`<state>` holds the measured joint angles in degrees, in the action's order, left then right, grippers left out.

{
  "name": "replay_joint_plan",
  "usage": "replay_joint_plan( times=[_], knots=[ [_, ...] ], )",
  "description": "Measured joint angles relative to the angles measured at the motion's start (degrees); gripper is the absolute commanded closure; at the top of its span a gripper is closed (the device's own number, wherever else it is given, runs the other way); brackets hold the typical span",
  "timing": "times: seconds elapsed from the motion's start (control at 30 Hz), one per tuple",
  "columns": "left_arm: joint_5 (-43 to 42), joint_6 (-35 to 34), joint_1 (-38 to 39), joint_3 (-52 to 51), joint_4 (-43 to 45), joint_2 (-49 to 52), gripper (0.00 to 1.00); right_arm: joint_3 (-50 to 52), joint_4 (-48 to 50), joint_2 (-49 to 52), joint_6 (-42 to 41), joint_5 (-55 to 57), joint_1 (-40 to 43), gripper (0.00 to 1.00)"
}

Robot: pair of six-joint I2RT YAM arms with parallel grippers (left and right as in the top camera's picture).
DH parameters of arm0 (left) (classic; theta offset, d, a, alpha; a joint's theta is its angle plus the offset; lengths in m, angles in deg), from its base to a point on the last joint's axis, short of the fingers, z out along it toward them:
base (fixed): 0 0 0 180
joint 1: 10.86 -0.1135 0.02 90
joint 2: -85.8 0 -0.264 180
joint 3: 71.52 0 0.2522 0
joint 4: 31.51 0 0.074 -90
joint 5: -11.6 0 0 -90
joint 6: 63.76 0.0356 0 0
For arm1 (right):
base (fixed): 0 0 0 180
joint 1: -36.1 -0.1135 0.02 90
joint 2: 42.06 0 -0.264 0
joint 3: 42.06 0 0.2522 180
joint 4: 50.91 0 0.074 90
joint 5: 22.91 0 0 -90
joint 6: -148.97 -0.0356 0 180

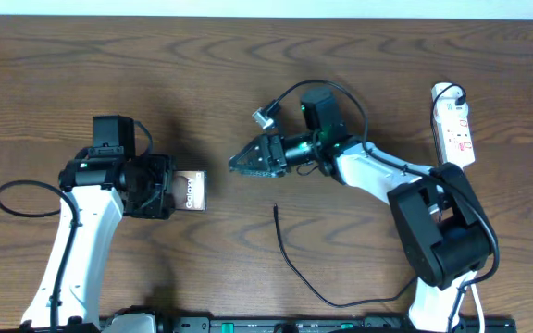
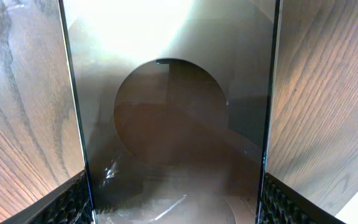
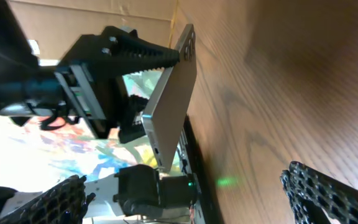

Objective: Plug charger to phone and switch on socket
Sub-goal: 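Reach the right gripper to the phone's far end held by left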

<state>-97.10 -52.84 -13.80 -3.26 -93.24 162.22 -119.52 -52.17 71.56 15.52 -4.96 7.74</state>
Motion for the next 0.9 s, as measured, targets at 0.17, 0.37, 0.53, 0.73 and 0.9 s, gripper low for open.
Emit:
replay_joint_plan(
  times=[0.17,0.37,0.53,0.73,0.9],
  knots=[
    [1.3,-5.9,3.5,0.0,0.0,0.0,0.93,0.0,0.0,0.0,0.0,2.3,-2.6,0.01],
    [5.0,-11.5,8.0,0.0,0.2,0.1,0.92,0.0,-0.2,0.0,0.0,5.0,-5.5,0.01],
    [6.4,-15.0,9.9,0.0,0.3,0.3,0.93,0.0,-2.4,0.0,0.0,8.3,-7.5,0.02],
    [7.0,-18.9,10.9,0.0,0.3,0.3,0.92,0.0,-3.8,0.0,0.0,13.0,-10.3,0.02],
    [7.0,-20.9,11.7,0.0,0.3,0.3,0.92,0.0,-3.8,0.0,0.0,15.1,-11.8,0.13]
  ],
)
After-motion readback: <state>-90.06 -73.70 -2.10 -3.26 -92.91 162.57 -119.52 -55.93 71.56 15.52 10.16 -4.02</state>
